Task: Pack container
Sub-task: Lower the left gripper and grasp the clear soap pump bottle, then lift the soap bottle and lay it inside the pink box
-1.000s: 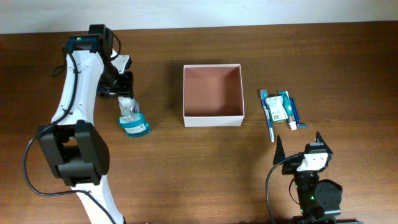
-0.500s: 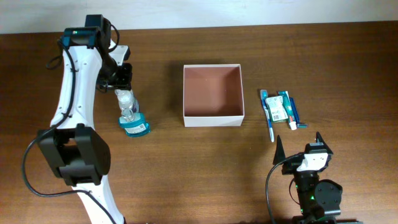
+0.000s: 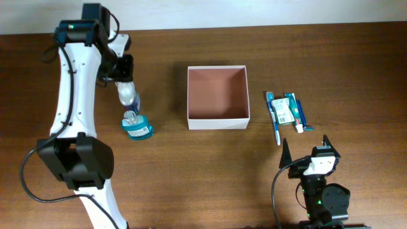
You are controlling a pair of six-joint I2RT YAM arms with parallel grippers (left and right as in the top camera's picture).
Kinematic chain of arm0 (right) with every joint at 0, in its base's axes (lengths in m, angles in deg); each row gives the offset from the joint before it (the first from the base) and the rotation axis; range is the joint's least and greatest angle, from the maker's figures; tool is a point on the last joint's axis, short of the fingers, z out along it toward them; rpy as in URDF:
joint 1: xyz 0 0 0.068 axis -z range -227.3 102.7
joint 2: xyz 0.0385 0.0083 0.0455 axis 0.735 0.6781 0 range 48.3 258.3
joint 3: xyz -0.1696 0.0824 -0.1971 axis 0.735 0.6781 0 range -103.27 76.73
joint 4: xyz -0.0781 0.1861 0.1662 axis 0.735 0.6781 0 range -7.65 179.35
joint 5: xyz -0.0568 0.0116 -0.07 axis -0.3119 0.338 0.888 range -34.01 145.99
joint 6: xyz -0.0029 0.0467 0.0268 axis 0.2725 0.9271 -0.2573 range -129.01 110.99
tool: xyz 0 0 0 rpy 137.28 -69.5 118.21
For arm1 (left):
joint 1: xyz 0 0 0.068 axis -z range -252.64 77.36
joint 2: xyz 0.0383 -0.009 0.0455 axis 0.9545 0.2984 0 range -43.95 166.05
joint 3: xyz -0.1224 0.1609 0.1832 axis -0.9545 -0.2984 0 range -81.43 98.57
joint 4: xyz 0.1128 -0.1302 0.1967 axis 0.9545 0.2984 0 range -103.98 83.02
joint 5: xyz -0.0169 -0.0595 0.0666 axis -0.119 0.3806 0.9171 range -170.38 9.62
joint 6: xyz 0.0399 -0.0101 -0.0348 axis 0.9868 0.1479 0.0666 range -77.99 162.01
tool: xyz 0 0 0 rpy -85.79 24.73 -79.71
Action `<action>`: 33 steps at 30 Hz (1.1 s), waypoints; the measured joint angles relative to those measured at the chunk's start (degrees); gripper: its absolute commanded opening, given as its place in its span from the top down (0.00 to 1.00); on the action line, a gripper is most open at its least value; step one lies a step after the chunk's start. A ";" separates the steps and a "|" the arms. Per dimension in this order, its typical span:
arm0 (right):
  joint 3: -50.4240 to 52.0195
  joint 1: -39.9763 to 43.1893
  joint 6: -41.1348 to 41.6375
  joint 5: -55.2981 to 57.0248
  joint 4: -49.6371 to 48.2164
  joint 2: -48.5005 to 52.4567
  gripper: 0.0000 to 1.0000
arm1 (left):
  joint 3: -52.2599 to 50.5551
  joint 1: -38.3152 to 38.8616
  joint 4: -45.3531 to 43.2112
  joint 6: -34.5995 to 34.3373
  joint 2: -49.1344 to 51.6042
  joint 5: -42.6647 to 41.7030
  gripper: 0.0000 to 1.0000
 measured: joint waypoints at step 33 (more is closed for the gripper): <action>0.00 0.00 -0.04 0.00 0.00 0.00 0.01 | 19.41 17.25 -9.94 -13.11 0.04 -4.39 0.68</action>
